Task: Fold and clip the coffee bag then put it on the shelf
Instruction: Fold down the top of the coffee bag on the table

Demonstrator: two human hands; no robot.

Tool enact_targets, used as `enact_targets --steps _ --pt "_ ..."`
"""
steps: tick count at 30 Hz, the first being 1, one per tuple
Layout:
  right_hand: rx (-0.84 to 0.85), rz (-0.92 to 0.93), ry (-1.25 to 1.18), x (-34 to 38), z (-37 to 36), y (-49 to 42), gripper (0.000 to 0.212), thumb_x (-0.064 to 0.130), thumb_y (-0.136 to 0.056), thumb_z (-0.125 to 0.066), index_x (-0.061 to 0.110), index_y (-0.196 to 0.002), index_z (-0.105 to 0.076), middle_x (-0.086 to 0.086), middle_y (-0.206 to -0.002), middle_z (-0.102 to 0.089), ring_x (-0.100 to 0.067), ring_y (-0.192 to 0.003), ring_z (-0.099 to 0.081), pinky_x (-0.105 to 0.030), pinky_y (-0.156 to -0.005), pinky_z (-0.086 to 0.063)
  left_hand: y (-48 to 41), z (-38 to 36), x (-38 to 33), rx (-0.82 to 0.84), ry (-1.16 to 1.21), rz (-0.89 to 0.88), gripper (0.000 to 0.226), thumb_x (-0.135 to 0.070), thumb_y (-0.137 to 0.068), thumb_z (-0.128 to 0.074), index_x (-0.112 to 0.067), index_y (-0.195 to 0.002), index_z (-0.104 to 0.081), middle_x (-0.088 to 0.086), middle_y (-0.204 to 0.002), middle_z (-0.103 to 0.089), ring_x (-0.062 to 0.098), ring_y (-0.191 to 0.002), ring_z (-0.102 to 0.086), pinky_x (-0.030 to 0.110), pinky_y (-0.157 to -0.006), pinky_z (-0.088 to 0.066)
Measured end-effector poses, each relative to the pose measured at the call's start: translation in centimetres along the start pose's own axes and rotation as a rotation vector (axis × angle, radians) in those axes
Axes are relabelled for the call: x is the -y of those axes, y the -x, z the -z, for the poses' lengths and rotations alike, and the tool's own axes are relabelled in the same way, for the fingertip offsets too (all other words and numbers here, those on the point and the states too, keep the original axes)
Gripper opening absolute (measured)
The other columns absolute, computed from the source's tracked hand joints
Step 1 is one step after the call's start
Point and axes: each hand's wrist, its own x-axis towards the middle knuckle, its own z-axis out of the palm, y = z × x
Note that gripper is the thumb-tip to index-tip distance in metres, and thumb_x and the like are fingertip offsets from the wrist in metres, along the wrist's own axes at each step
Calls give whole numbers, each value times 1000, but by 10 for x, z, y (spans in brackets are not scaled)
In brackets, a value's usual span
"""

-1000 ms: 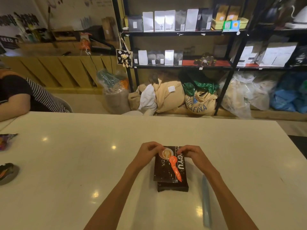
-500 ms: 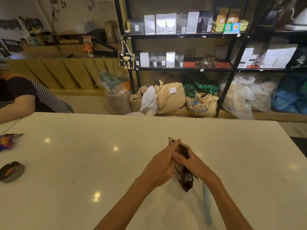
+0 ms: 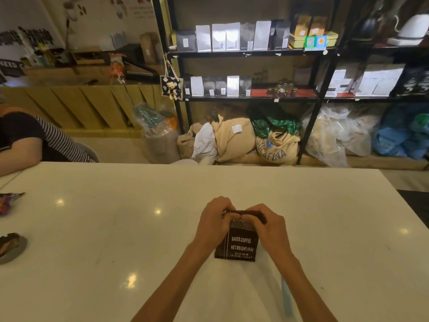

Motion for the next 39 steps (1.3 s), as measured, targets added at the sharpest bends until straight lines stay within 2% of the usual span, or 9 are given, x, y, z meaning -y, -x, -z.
enact_targets --steps 4,8,13,16,23,26,29,35,39 --pt "36 -50 -71 -4 -1 -3 15 12 -87 -66 24 -81 -74 13 -76 -73 -4 -74 -68 -13 -66 -51 4 5 12 44 298 158 9 -10 -82 -73 -15 -80 -66 -7 -79 -65 7 -77 -62 19 -71 -50" --pt "54 -39 -113 -3 -8 -5 8 14 -91 -63 18 -89 -70 7 -82 -71 -4 -79 -66 -15 -68 -52 7 -4 9 -44 369 208 7 -8 -84 -71 -14 -80 -70 -5 -78 -70 11 -77 -67 28 -71 -55" --pt "-178 -154 -304 3 -32 3 17 15 -91 -63 22 -106 -58 8 -97 -65 0 -83 -65 -13 -67 -52 16 -25 -5 -259 460 297 8 -7 -90 -65 -15 -88 -64 -6 -84 -68 10 -77 -67 23 -71 -55" --pt "-292 -174 -271 2 -41 6 14 17 -96 -55 21 -108 -61 13 -98 -64 12 -83 -61 -4 -63 -48 29 -35 2 -265 723 490 10 -19 -96 -60 -22 -105 -56 5 -92 -69 19 -81 -72 37 -71 -61" --pt "-241 -213 -216 -6 -56 11 39 41 -92 -57 31 -127 -43 11 -92 -67 -8 -79 -69 -25 -67 -58 29 -50 15 -421 446 530 30 -36 -101 -47 -15 -88 -64 -2 -75 -70 3 -63 -66 24 -58 -55" --pt "-232 -278 -35 -21 -63 20 42 53 -83 -63 31 -113 -44 18 -91 -64 -3 -78 -67 -35 -73 -60 26 -52 16 -425 448 512 30 -31 -102 -45 -12 -89 -63 -3 -73 -68 0 -60 -65 16 -54 -52" --pt "-306 -266 -52 -25 -68 22 34 57 -85 -53 27 -99 -46 9 -85 -68 -5 -69 -67 -38 -63 -60 33 -54 19 -364 483 448 19 -25 -102 -46 -11 -101 -59 -3 -84 -69 0 -71 -68 15 -60 -54" --pt "-361 -251 -63 -30 -69 14 31 45 -97 -40 17 -90 -52 5 -74 -66 -12 -63 -67 -38 -54 -58 39 -58 36 -346 448 473 10 -20 -98 -56 -11 -97 -61 -5 -84 -70 2 -72 -67 14 -59 -52" --pt "-104 -354 -302 -39 -56 4 15 37 -96 -54 23 -101 -57 0 -92 -70 -17 -81 -71 -36 -70 -60 34 -59 44 -340 432 496 18 -15 -99 -53 -8 -86 -61 -2 -75 -67 0 -62 -62 20 -56 -52"
